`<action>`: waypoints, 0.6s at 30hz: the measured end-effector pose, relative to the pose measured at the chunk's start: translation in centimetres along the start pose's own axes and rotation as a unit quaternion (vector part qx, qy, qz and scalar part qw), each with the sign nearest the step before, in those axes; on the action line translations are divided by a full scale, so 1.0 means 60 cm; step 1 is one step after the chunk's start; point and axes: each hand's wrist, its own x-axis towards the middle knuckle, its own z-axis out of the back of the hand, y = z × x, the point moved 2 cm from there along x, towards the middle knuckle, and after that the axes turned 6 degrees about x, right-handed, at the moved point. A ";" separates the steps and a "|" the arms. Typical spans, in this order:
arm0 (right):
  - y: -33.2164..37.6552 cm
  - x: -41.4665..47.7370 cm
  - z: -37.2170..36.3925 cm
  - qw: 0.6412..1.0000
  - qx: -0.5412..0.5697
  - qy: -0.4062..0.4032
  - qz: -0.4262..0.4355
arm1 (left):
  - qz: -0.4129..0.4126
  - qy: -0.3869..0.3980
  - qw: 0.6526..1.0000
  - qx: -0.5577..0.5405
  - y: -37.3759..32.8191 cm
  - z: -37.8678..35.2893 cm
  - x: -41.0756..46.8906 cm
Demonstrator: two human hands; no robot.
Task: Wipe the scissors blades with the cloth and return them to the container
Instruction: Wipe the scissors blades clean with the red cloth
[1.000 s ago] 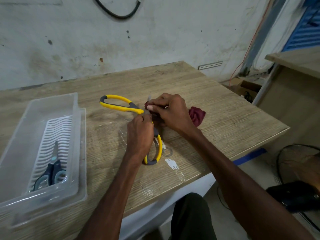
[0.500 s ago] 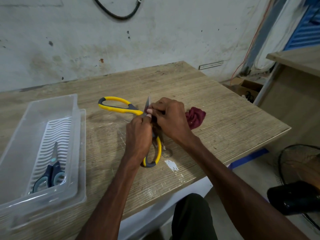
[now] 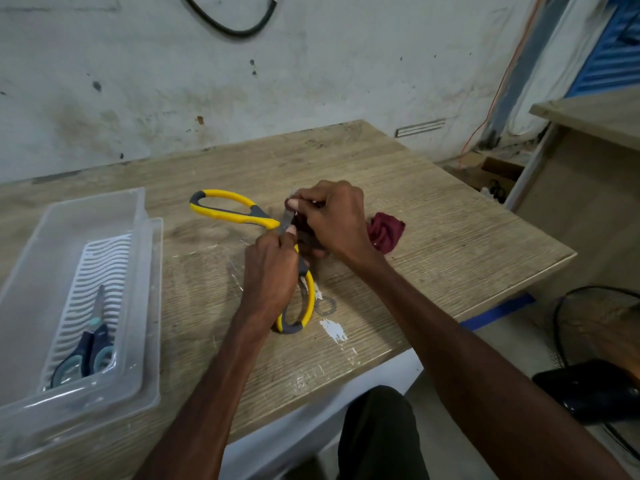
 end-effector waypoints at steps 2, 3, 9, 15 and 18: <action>-0.004 0.022 -0.003 1.000 0.016 -0.014 -0.022 | -0.003 -0.018 1.000 -0.018 0.005 -0.003 0.001; -0.006 0.026 -0.005 0.999 0.024 -0.018 -0.032 | 0.002 -0.020 0.999 -0.036 0.007 -0.004 0.001; -0.006 -0.019 -0.003 0.999 0.013 0.029 -0.015 | 0.031 -0.011 0.998 -0.057 -0.001 0.004 0.002; 0.000 0.025 -0.002 1.000 0.013 0.010 -0.018 | 0.043 0.002 0.997 -0.068 -0.001 0.004 0.000; -0.009 0.034 -0.007 1.000 -0.005 0.007 -0.010 | 0.037 -0.010 0.997 -0.072 0.003 0.002 0.000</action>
